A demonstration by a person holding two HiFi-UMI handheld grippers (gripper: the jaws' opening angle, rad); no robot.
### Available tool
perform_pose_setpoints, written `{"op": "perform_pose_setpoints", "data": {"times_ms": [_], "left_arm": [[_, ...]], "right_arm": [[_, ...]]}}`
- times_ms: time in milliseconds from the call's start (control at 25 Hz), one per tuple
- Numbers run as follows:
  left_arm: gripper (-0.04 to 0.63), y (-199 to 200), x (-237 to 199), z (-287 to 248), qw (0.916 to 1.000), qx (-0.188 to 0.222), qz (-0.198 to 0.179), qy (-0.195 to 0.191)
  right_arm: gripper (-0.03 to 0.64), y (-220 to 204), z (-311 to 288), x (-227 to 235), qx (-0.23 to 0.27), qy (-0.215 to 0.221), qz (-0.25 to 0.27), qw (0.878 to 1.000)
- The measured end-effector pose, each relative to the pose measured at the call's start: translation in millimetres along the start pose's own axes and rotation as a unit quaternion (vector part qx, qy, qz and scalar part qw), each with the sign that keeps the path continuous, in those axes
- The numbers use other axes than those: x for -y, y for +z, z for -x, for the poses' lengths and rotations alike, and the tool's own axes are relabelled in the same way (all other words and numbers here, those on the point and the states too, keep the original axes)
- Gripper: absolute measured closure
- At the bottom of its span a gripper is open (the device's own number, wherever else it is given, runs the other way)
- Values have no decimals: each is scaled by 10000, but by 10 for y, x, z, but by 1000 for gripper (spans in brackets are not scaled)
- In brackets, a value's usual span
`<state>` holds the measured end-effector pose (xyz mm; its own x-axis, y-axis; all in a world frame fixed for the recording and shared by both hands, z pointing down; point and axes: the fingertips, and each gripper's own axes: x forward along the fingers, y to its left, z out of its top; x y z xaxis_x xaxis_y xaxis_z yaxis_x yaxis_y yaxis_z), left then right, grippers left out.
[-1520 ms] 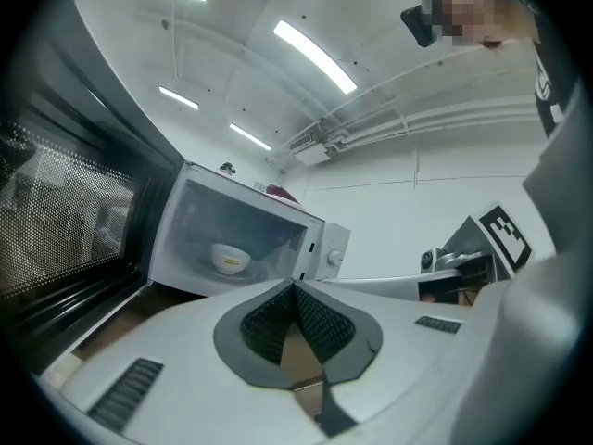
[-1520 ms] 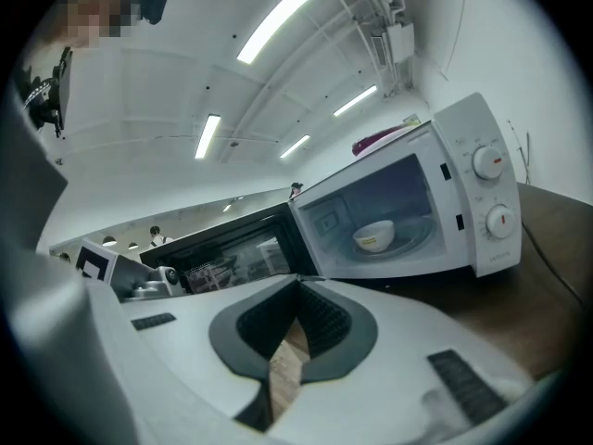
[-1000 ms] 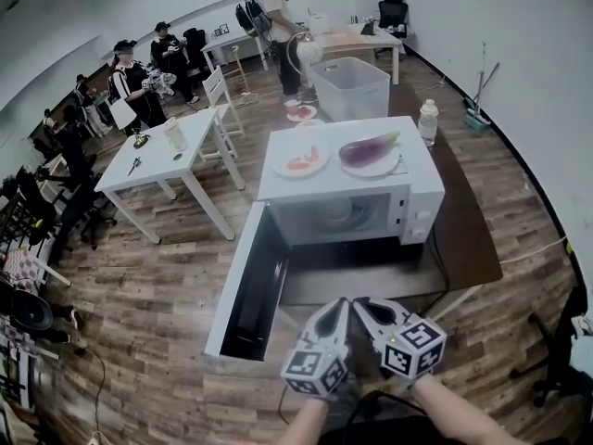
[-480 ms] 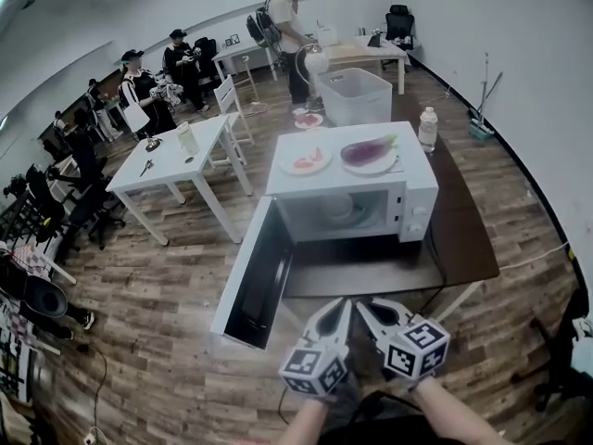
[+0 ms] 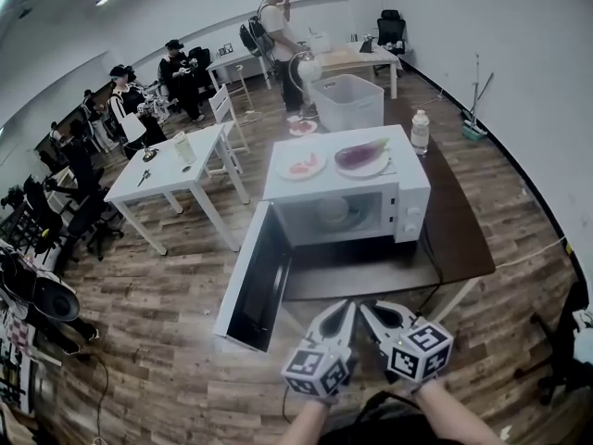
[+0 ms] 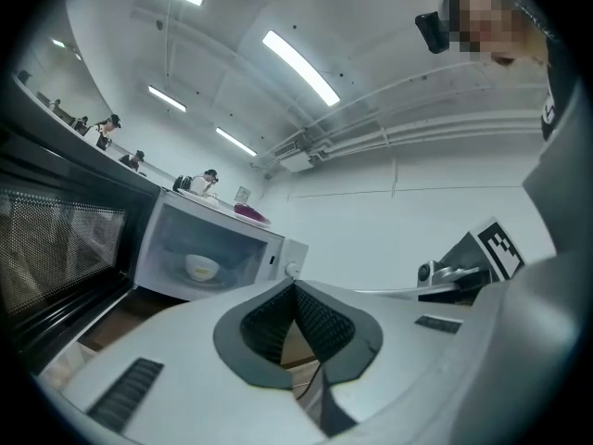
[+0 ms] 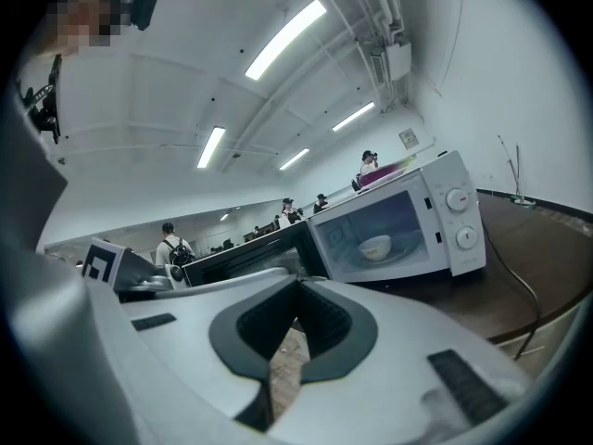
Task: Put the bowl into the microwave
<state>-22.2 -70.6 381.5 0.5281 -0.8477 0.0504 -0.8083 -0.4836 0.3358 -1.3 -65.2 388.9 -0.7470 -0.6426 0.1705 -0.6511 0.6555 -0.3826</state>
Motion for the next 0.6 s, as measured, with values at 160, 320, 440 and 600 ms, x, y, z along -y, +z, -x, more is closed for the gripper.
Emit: {"op": "perform_pose_setpoints", "data": {"times_ms": [160,320,440,600], "left_arm": [[595,-12,-2,121,9999,-65,107,-4],[595,-8,16,298,9998,-115,138,-34],[595,-14,55,425,9998,-139,124,-26],[595,5,153,650,9998,-128,151,-86]], "right_arm": [[615,-48,20,-111,-53,-56,-56,10000],[615,-110,70,-273,-73,-91,-99,9999],[615,-164,128,-378,-70,-115,-133,9998],[617,-212,266,-581,-75,-150,-83,9998]]}}
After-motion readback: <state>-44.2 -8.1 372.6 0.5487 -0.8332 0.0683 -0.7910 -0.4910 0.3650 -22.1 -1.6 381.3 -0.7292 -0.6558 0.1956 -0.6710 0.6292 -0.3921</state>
